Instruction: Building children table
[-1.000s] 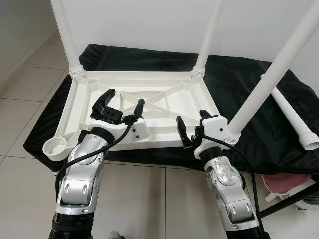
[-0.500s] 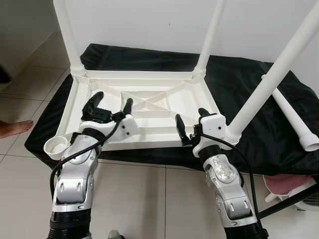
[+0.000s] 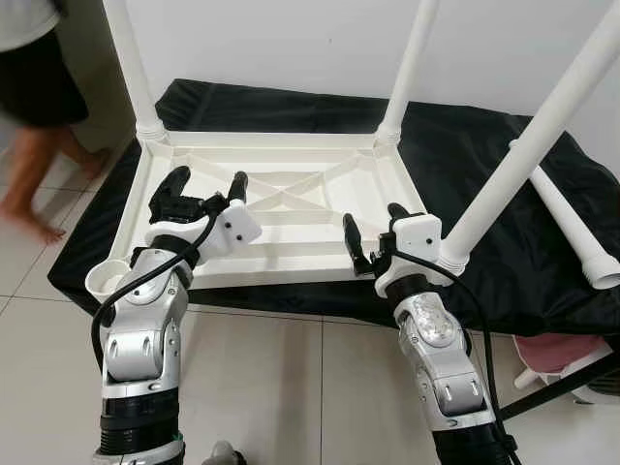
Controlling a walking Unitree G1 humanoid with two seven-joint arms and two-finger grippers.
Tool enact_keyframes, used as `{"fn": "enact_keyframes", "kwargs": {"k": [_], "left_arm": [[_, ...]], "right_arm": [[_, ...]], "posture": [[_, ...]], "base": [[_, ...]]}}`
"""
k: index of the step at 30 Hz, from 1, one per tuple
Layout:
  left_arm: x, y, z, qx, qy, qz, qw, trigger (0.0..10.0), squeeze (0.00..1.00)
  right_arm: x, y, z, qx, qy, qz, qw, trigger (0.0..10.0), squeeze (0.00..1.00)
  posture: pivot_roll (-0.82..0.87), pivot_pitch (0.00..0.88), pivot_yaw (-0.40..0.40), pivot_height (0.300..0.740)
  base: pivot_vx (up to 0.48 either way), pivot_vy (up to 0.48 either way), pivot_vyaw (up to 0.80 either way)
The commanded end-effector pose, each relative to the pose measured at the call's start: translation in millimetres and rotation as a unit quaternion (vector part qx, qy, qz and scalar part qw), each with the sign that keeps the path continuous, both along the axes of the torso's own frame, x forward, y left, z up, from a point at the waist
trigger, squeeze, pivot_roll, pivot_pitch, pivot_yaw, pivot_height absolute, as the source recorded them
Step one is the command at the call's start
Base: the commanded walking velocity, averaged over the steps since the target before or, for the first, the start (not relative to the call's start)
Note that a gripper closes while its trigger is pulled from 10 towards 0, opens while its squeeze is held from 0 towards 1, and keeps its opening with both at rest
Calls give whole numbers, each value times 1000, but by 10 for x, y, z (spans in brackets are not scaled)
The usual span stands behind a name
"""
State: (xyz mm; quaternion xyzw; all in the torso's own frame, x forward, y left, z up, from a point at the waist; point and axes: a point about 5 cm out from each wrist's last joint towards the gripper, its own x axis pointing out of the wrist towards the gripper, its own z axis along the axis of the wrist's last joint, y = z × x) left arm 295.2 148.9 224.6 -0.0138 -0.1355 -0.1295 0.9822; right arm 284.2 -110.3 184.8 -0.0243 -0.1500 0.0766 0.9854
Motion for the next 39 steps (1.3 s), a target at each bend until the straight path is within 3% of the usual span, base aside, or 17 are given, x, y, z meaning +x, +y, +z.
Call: {"fn": "enact_keyframes", "kwargs": {"k": [1, 6, 14, 15, 16, 18, 20, 21, 39], "left_arm": [[43, 86, 6, -58, 20, 62, 996, 10000, 0], [45, 145, 22, -90, 26, 71, 993, 10000, 0], [29, 131, -1, -59, 19, 74, 995, 10000, 0], [11, 129, 19, 15, -4, 77, 997, 10000, 0], [11, 129, 19, 15, -4, 77, 997, 10000, 0], [21, 141, -8, 98, -14, 84, 992, 10000, 0], [21, 141, -8, 98, -14, 84, 992, 10000, 0], [35, 159, -34, 120, -9, 95, 988, 10000, 0], [33, 110, -49, 125, -12, 87, 988, 10000, 0]], "right_arm": [[39, -49, 1, 19, 4, -12, 1000, 10000, 0], [57, -66, -19, 18, 6, -12, 1000, 10000, 0], [77, -57, -39, 15, 8, -10, 1000, 10000, 0], [82, -28, -23, 14, 5, -5, 1000, 10000, 0], [82, -28, -23, 14, 5, -5, 1000, 10000, 0], [80, -19, -21, 11, 4, 0, 1000, 10000, 0], [80, -19, -21, 11, 4, 0, 1000, 10000, 0], [76, -30, -37, 9, 6, -2, 1000, 10000, 0], [72, 6, -72, 17, 10, -5, 1000, 10000, 0]], "posture": [[73, 25, -23, 740], [81, 19, -30, 740], [89, 18, -35, 740], [86, 17, -40, 740], [86, 17, -40, 740], [88, 18, -40, 740], [88, 18, -40, 740], [92, 23, -39, 740], [102, 28, -16, 740]], "base": [[0, 0, 0], [0, 0, 0], [0, 0, 0], [0, 0, 0], [0, 0, 0], [0, 0, 0], [0, 0, 0], [0, 0, 0], [0, 0, 0]]}}
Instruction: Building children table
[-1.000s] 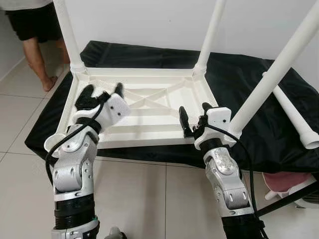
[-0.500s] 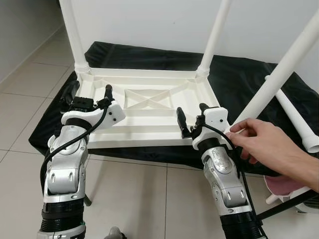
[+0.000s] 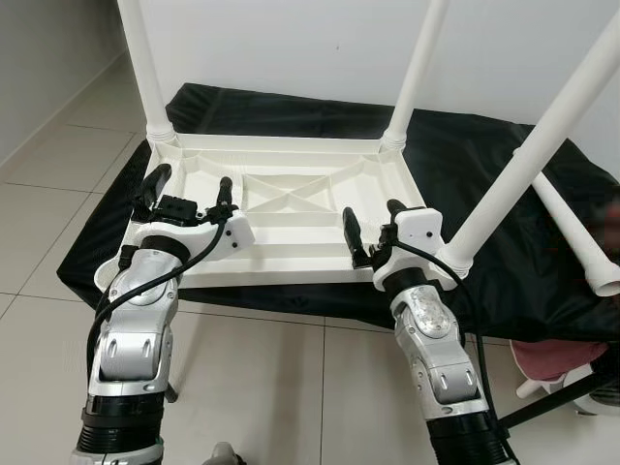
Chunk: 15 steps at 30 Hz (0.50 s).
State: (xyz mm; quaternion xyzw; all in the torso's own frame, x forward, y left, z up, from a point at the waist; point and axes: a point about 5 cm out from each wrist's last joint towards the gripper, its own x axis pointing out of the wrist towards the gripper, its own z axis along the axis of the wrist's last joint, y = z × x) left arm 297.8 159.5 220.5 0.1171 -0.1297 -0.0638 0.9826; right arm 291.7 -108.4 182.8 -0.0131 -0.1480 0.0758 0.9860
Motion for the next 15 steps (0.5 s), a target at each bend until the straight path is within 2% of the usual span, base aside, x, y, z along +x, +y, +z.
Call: {"fn": "enact_keyframes", "kwargs": {"k": [1, 15], "left_arm": [[9, 5, -7, 6, -2, 4, 1000, 10000, 0], [-8, -8, -8, 9, -2, 0, 1000, 10000, 0]], "right_arm": [[-3, -12, -53, 6, 8, -7, 1000, 10000, 0], [-26, -1, -80, 8, 10, -8, 1000, 10000, 0]], "posture": [[102, 28, -16, 740], [102, 34, -11, 740]], "base": [[0, 0, 0], [0, 0, 0]]}}
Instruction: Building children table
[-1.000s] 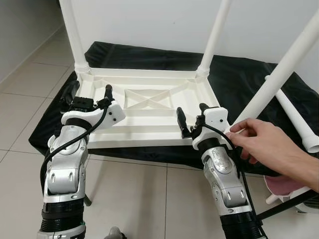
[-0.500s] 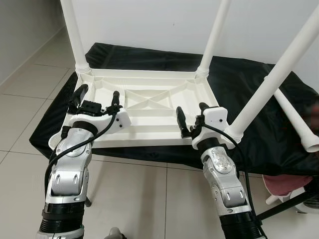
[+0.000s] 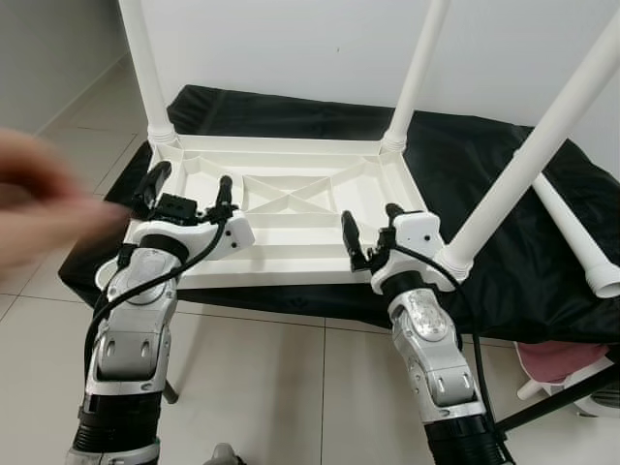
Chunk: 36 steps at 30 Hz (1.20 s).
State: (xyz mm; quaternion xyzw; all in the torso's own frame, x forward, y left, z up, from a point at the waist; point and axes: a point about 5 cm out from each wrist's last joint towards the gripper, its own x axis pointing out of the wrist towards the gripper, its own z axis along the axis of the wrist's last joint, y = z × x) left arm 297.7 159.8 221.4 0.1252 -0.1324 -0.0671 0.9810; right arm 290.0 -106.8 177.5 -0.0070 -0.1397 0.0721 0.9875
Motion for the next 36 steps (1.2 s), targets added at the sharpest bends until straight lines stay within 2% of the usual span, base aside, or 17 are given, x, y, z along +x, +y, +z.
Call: {"fn": "enact_keyframes", "kwargs": {"k": [1, 36], "left_arm": [[-7, -11, -20, 0, 1, 2, 1000, 10000, 0], [-15, -53, -30, -3, 3, -2, 1000, 10000, 0]], "right_arm": [[-9, -18, -26, 2, 1, -5, 1000, 10000, 0], [-29, -39, -28, 1, 2, -8, 1000, 10000, 0]], "posture": [[102, 35, -12, 740], [98, 42, -13, 740]], "base": [[0, 0, 0], [0, 0, 0]]}}
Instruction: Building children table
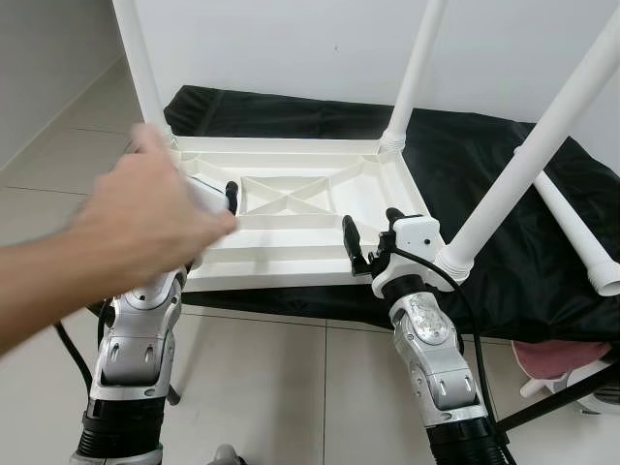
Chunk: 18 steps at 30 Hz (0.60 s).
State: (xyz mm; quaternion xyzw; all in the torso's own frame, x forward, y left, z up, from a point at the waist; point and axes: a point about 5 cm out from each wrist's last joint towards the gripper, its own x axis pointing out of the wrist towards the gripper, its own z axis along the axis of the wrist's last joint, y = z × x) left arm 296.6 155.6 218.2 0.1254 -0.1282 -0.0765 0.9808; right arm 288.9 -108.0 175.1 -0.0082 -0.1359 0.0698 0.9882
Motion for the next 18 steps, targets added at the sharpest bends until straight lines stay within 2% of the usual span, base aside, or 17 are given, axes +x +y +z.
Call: {"fn": "enact_keyframes", "kwargs": {"k": [1, 18], "left_arm": [[-5, -12, 3, -5, -2, 6, 1000, 10000, 0], [-17, -18, -11, -5, 0, 5, 1000, 10000, 0]], "right_arm": [[-20, -27, -5, 2, -2, -5, 1000, 10000, 0], [-23, -17, -11, -1, 0, -1, 1000, 10000, 0]], "posture": [[98, 43, -14, 740], [97, 41, -18, 740]], "base": [[0, 0, 0], [0, 0, 0]]}}
